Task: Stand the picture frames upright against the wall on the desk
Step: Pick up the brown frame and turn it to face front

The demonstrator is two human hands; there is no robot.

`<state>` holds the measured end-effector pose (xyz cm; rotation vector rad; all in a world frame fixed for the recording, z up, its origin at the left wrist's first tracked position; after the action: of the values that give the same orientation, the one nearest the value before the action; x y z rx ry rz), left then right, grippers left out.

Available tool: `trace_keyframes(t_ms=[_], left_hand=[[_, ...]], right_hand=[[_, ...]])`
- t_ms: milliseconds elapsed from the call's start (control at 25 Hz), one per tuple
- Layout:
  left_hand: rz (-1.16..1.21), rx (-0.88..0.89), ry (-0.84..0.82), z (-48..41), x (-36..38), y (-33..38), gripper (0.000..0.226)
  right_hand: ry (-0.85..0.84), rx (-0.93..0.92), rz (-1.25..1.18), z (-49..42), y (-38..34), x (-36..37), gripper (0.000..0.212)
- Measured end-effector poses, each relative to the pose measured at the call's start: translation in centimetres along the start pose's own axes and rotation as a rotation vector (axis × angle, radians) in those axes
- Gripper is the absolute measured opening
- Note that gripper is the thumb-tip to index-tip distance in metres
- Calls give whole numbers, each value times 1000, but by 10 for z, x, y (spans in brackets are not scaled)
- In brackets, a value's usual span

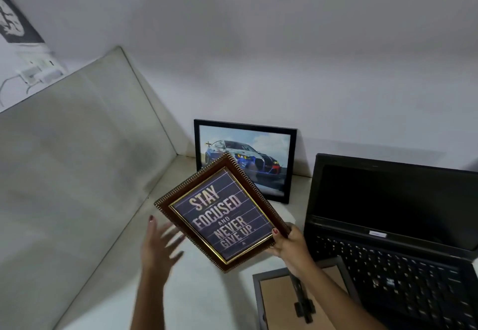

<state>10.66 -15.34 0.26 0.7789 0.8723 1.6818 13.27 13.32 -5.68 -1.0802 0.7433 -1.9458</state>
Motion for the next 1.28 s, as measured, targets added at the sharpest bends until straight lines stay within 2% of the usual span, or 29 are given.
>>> trace_keyframes(t_ms=[40,120,240,280,400,520,680,760,1000,1160,1280], left_hand=[[55,-2,-71,2,16,-13,61],[137,65,-43,5,29,-21,59],[192,105,189,1,14,-18,38],[173,141,241,2,10,-13,31],[59,201,292,2,13,-4,25],[78,175,286,-7,19,-3,26],[-6,167,276,-18,16,-6,26],[-24,151,265,-19,16,-13,28],[-110,48,267,-18,8,-33,30],[-220,-101,290,-15,4,-51,34],[-190,-101,287,-16,4,-41,35]], right_hand=[[-26,38,-22,-1,9,7,11],[-76,47,88,-4,19,17,11],[-153,-89,656,-14,9,28,19],[-184,-115,767,-15,6,35,20],[-216,-157,826,-13,-12,64,32],[-279,-212,818,-17,-25,84,53],[-408,-66,842,-19,-6,78,75],[-439,-61,830,-16,-2,77,80],[-427,13,887,-10,13,65,67],[-314,30,884,-9,25,53,41],[-271,37,865,-16,25,52,40]])
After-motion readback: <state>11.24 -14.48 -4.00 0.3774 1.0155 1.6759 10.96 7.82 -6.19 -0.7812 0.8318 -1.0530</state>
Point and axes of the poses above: each hand's wrist, its own z-axis away from the middle knuckle, its own x-axis out of the palm, y = z × x, the point moved 9 cm from there along -z, towards the middle knuckle, and after that the axes turned 6 degrees about -z, right-handed, at the moved point
